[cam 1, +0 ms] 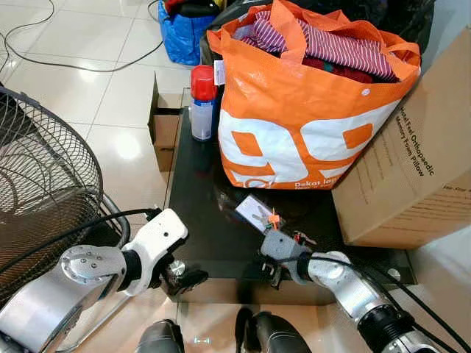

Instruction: Hang keys on a hook

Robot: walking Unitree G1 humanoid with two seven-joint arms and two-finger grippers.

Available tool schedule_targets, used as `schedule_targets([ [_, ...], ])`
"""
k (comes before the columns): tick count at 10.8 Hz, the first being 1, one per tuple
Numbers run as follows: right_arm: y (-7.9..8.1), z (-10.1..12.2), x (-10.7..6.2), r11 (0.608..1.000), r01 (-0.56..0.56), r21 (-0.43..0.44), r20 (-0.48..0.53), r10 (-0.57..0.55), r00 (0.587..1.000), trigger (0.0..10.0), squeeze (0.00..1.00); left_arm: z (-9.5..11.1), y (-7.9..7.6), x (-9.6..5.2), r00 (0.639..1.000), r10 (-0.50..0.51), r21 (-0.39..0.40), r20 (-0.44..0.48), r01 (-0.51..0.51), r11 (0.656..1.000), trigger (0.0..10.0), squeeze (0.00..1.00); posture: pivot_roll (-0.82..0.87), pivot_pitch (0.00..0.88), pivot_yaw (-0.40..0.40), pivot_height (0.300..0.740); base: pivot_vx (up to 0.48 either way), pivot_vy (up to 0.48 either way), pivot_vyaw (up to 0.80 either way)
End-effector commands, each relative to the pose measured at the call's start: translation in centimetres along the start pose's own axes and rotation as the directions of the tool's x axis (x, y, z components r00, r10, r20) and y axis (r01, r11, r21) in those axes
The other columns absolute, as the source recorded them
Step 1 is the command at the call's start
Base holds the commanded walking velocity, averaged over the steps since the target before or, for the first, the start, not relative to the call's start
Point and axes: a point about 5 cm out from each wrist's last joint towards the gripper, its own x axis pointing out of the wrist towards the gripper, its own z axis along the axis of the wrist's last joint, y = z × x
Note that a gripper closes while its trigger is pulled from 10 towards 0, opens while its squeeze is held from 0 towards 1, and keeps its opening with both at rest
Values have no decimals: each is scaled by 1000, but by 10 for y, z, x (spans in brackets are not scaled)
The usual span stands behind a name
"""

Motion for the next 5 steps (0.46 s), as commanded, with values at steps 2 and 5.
schedule_targets([
  [2, -5, 4, -12, 985, -32, 171, 71, 20, 997, 0, 0, 1, -5, 1, 1000, -24, 9, 2, 24, 1000, 10000, 0, 9, 198, -130, 740, 0, 0, 0],
  [5, -13, 17, -37, 896, -127, 425, 232, 28, 972, 0, 0, 0, -6, 4, 1000, -25, 3, 7, 25, 1000, 10000, 0, -1, 181, -134, 740, 0, 0, 0],
])
